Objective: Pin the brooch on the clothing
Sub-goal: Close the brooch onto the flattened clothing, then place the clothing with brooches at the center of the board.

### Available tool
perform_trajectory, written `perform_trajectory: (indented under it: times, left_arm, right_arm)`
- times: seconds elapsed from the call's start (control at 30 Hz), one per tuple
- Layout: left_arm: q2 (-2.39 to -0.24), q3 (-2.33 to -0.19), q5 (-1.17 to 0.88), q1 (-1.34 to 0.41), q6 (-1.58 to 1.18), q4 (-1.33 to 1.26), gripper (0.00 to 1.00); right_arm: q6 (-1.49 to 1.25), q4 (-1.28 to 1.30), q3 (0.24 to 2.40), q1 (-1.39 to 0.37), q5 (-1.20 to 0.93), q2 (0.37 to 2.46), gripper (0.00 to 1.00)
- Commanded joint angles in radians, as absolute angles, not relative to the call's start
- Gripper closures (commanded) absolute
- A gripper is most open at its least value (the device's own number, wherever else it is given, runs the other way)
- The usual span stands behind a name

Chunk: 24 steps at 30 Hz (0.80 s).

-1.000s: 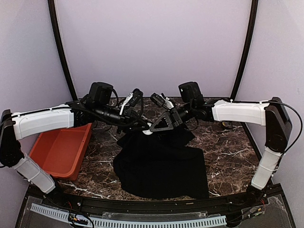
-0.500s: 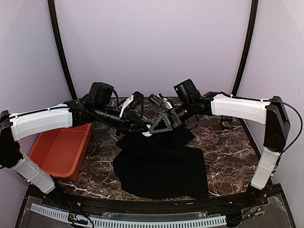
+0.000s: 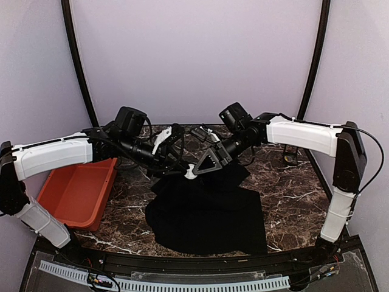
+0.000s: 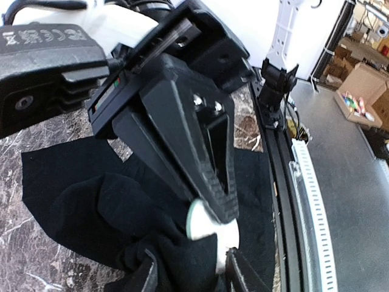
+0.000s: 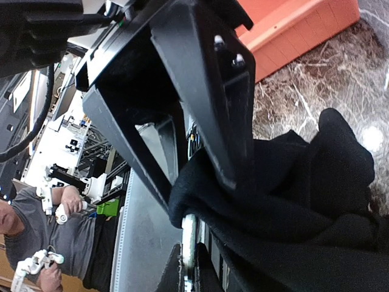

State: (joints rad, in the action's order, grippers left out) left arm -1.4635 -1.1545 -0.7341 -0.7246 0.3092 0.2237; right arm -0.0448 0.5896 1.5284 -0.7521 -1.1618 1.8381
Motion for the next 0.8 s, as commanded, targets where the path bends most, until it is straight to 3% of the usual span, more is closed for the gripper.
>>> perform_trajectory:
  times: [0.0,0.67,0.77]
  left_arm:
    - [-1.442,-1.134,-0.694,-0.711,0.367,0.295,0.6]
    - [-1.436,-1.131,-0.578,-0.697,0.369,0.288,0.17]
    - [-1.418,-1.122,-0.486,-0.694,0.37,0.272,0.09]
  right_arm:
    - [-0.016,0.687,1.57,-0.746,-1.204,1.845,1.0]
    - [0.083,0.839,1.639,-0.78,-1.053,1.925,0.99]
    - [0.165,0.9,1.658,-0.83,-1.008,1.925,0.88]
